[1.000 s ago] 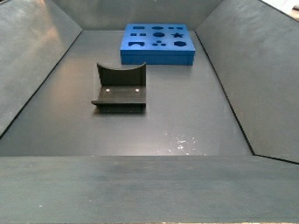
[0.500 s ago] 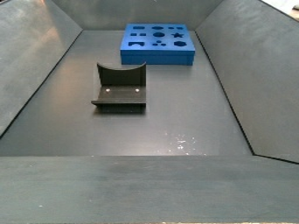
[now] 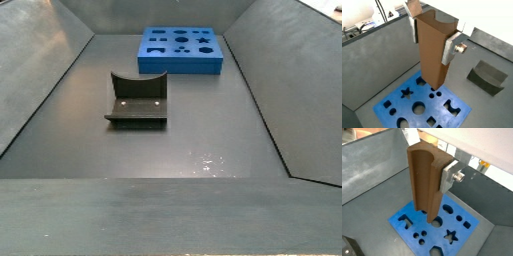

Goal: Pick up the arch object. Move up. Rotate the arch object. Move to above the board. Insert the arch object.
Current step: Insert the arch object.

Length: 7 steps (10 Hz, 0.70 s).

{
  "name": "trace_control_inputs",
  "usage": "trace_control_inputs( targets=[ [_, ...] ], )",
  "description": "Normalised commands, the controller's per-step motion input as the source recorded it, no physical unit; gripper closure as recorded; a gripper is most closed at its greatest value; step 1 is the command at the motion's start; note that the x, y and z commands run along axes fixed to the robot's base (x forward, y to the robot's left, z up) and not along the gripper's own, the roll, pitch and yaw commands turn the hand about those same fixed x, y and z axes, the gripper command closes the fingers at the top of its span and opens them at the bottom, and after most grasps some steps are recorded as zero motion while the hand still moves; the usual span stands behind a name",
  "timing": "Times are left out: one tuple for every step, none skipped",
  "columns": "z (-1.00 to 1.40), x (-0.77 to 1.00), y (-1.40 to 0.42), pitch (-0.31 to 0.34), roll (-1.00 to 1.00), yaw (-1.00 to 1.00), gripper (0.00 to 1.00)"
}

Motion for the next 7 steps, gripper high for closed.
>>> trace_control_inputs(
  targets=[
    [-0.37, 1.0, 0.15, 0.111, 0.0, 0.0, 1.0],
    [-0.38, 1.0, 0.16, 0.1, 0.0, 0.0, 1.0],
    [-0.35, 1.0, 0.16, 0.084, 0.0, 0.0, 1.0],
    [-0.21, 1.0, 0.19, 0.044, 0.0, 0.0, 1.0],
    [-0.18, 1.0, 0.13, 0.051, 0.0, -0.03, 1.0],
    [-0.19, 0.98, 0.1, 0.027, 0.0, -0.05, 1.0],
    [-0.24, 0.94, 0.08, 0.013, 0.0, -0.07, 1.0]
  ],
)
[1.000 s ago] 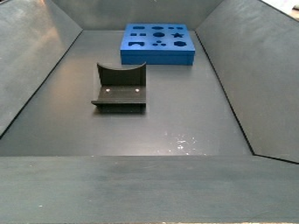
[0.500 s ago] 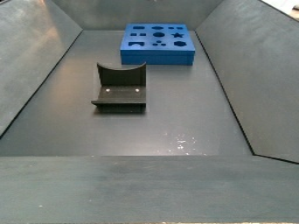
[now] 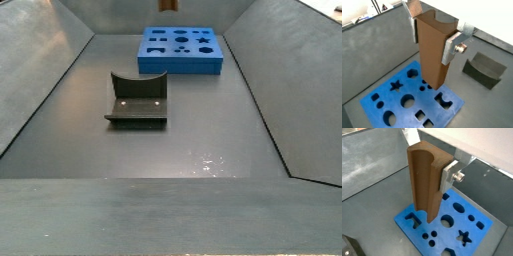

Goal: Pick up the arch object. Move up. Rotate the arch object. Move to above the board. Insert the arch object.
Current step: Insert the arch object.

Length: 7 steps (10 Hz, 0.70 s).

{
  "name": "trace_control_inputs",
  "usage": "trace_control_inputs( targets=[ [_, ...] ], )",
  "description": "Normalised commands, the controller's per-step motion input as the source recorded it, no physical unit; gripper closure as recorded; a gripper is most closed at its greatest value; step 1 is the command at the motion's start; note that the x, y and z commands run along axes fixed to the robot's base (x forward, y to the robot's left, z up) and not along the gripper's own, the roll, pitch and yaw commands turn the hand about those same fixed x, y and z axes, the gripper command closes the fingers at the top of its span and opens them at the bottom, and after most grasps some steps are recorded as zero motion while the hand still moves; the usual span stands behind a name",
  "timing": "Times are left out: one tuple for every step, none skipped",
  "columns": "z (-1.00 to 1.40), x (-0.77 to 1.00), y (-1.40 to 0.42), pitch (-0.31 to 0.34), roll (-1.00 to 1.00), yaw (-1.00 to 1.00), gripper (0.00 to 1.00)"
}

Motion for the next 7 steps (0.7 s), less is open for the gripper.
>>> trace_control_inputs(
  targets=[
    [-0.26, 0.87, 0.0, 0.003, 0.06, -0.13, 1.0],
    [-0.21, 0.93, 0.02, 0.019, 0.07, -0.17, 1.0],
    [-0.22, 0.9, 0.03, 0.013, 0.07, -0.22, 1.0],
    [-0.22, 0.84, 0.04, 0.0, 0.03, -0.32, 1.0],
    [-0.3, 0.76, 0.01, 0.0, 0.05, -0.34, 1.0],
    [-0.39, 0.62, 0.01, 0.0, 0.07, -0.27, 1.0],
    [-0.46, 0.43, 0.01, 0.0, 0.12, -0.17, 1.0]
  ],
)
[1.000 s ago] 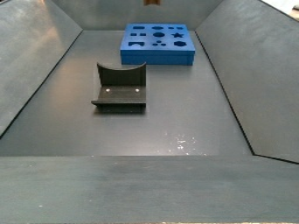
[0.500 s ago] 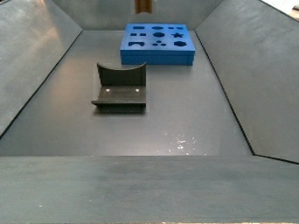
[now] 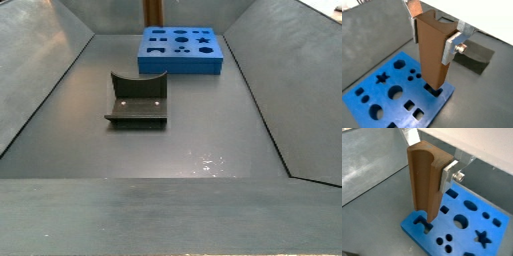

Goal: Pick up the arch object. Move up. Rotate the arch object. Move to above the board. Insert the arch object.
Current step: Insert the arch object.

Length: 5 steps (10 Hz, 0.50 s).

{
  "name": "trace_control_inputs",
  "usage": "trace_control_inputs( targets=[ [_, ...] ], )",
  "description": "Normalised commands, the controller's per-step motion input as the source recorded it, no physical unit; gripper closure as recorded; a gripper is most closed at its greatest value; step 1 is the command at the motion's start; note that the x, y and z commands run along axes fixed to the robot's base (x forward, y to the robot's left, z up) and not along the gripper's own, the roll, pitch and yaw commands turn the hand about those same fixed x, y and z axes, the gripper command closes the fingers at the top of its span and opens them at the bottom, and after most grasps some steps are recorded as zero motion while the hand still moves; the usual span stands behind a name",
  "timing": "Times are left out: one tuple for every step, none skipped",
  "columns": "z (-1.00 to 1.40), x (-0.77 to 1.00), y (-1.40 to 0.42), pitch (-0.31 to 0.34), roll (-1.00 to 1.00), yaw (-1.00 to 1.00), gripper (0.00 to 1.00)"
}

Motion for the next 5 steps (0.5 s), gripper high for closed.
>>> trace_control_inputs(
  targets=[
    [-0.46, 0.23, 0.02, 0.0, 0.15, -0.08, 1.0],
    [-0.42, 0.1, 0.02, 0.0, 0.14, 0.0, 1.0],
    [-0.37, 0.0, 0.0, 0.0, 0.11, 0.0, 1.0],
    [-0.09, 0.0, 0.03, 0.0, 0.0, 0.0, 1.0],
    [0.0, -0.01, 0.04, 0.0, 0.0, 0.0, 1.0]
  ],
)
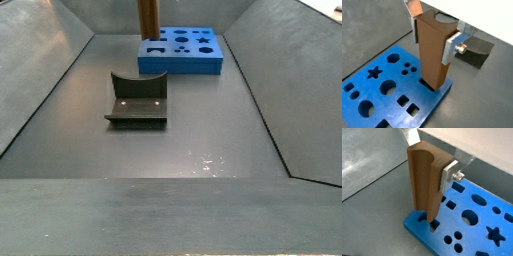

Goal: Pick up the arch object. Move up. Rotate the arch object. Move to above the board. Insert the arch object.
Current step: Insert the arch object.

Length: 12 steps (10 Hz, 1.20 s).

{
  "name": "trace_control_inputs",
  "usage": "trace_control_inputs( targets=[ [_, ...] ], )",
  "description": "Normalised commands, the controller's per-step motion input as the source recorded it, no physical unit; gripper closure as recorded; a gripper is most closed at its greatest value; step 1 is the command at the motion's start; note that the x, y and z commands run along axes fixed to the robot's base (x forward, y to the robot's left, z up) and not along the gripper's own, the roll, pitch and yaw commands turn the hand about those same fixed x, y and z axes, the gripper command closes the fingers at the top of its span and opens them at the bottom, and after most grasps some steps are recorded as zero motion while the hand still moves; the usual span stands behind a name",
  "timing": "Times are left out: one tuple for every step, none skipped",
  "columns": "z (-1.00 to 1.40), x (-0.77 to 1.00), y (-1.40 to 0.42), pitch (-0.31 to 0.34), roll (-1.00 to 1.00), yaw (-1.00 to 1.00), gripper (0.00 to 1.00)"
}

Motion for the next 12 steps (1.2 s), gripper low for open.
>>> trace_control_inputs(
  targets=[
    [-0.28, -0.17, 0.0, -0.017, 0.0, 0.0, 1.0],
    [-0.36, -0.21, 0.0, -0.06, 0.0, 0.0, 1.0],
    [-0.36, -0.13, 0.0, -0.094, 0.0, 0.0, 1.0],
    [-0.31, -0.02, 0.03, -0.091, -0.02, 0.0, 1.0],
    [-0.28, 0.0, 0.03, -0.084, -0.03, 0.0, 1.0],
    [-0.23, 0.0, 0.09, -0.033, 0.0, 0.0, 1.0],
    [-0.23, 0.0, 0.13, -0.036, 0.0, 0.0, 1.0],
    [-0.24, 0.0, 0.15, -0.027, 0.0, 0.0, 1.0],
    [-0.27, 0.0, 0.15, -0.027, 0.0, 0.0, 1.0],
    [-0.37, -0.02, 0.1, -0.039, 0.0, 0.0, 1.0],
    [-0.41, -0.07, 0.0, -0.009, 0.01, 0.1, 1.0],
    [-0.46, -0.12, -0.05, -0.017, 0.04, 0.22, 1.0]
  ],
)
